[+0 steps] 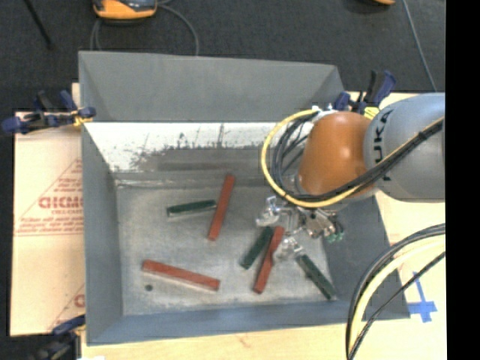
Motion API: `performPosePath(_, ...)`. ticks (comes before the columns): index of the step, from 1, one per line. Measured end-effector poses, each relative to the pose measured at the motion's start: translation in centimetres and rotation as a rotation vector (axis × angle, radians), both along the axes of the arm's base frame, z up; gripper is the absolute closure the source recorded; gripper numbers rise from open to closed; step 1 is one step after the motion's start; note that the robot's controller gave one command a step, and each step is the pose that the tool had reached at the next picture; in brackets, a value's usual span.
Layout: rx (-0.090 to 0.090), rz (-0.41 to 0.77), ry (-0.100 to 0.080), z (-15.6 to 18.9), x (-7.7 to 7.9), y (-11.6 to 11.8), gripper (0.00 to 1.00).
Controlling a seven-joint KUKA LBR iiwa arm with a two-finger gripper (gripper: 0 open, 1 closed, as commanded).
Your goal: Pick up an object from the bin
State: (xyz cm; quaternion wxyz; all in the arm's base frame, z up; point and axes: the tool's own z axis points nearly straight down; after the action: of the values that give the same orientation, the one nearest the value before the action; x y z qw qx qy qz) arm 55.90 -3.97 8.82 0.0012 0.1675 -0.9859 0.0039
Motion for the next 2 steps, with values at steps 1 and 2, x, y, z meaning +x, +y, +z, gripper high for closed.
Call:
performPosePath(1,0.000,0.000,0.000,0.00,0.00,0.00,1.00)
performPosePath(2,0.002,0.000,0.003,0.32,-0.46,0.02,1.00)
